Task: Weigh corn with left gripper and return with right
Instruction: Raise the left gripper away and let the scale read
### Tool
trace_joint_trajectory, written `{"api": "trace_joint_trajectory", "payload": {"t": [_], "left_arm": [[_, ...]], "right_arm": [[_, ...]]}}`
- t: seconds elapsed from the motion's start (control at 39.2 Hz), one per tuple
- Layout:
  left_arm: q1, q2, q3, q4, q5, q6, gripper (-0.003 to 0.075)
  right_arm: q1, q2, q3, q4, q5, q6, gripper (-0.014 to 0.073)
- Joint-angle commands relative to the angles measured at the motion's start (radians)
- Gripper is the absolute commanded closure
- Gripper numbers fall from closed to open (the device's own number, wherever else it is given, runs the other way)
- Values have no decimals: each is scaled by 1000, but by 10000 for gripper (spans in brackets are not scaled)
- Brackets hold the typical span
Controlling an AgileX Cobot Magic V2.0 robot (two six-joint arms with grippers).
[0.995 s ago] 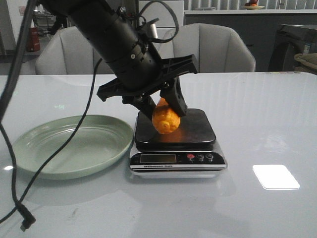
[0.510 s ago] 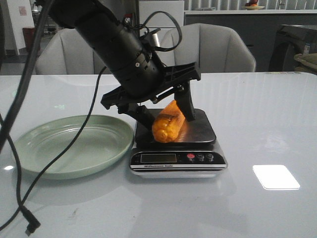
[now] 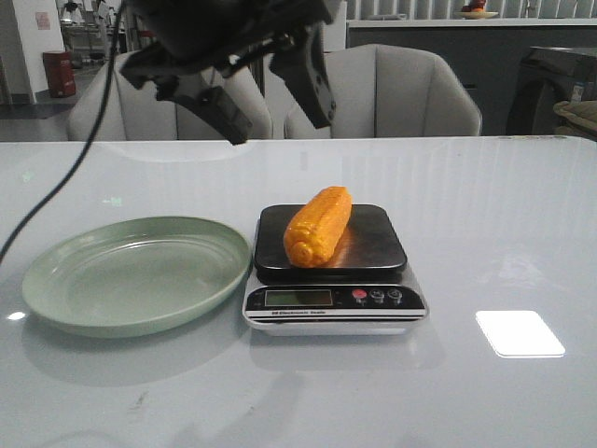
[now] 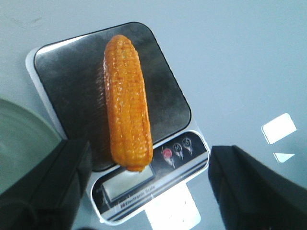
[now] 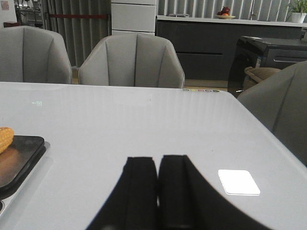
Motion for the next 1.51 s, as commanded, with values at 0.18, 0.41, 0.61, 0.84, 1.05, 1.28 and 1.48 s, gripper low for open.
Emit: {"api": "trace_joint_trajectory", "payload": {"t": [0.18, 0.41, 0.61, 0.84, 1.05, 1.28, 1.48], "left_arm": [[-6, -344, 178, 62, -55, 25, 164], [-6, -614, 332, 111, -55, 38, 164], [-6, -874, 480, 160, -46, 40, 164], [-6, -1176, 641, 206, -39, 57, 166], [-6, -1402, 744, 206, -32, 67, 169], [-6, -1561, 817, 206, -29, 67, 444], [-6, -1584, 835, 206, -59, 67, 598]], "right_arm": [[2, -19, 11, -12, -76, -2, 439], [2, -19, 11, -12, -76, -2, 439], [2, -19, 11, -12, -76, -2, 439], [2, -18, 11, -12, -76, -2, 439], [2, -18, 11, -12, -76, -2, 439], [2, -18, 11, -12, -76, -2, 439], [2, -18, 11, -12, -105, -2, 439]]}}
